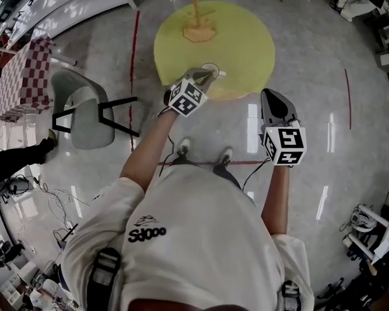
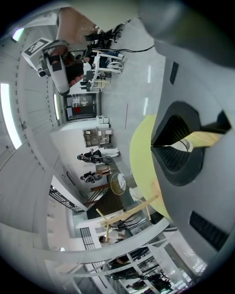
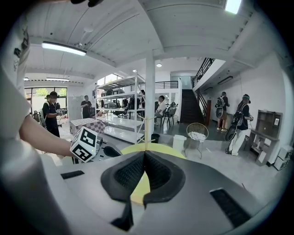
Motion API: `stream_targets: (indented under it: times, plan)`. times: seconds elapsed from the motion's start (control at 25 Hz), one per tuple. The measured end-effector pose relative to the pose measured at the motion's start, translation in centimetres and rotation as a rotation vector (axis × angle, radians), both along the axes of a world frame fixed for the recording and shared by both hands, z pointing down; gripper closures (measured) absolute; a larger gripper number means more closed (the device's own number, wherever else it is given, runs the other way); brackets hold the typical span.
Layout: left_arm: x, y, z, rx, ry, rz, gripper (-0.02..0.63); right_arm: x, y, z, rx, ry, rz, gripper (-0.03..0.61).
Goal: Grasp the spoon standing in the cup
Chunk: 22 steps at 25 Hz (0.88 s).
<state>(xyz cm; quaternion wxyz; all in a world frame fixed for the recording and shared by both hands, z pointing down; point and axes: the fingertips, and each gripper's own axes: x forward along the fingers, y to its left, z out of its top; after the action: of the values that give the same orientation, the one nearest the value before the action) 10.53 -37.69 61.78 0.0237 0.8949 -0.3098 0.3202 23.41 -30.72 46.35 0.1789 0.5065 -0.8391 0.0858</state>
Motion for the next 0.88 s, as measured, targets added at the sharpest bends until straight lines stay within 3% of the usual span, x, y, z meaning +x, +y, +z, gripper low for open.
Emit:
stream_targets:
  times: [0.24, 0.88]
  plan:
    - [-0.8, 0.1, -4.7, 0.049, 0.109, -0.052, 0.581, -0.2, -1.4, -2.4, 0.057, 0.008, -0.031, 0.557]
    - [-4.0, -0.6, -23.9, 0.351, 0.297, -0.15, 0.583, -1.0, -2.5, -12.3, 0.295, 0.083, -0.047, 0.557]
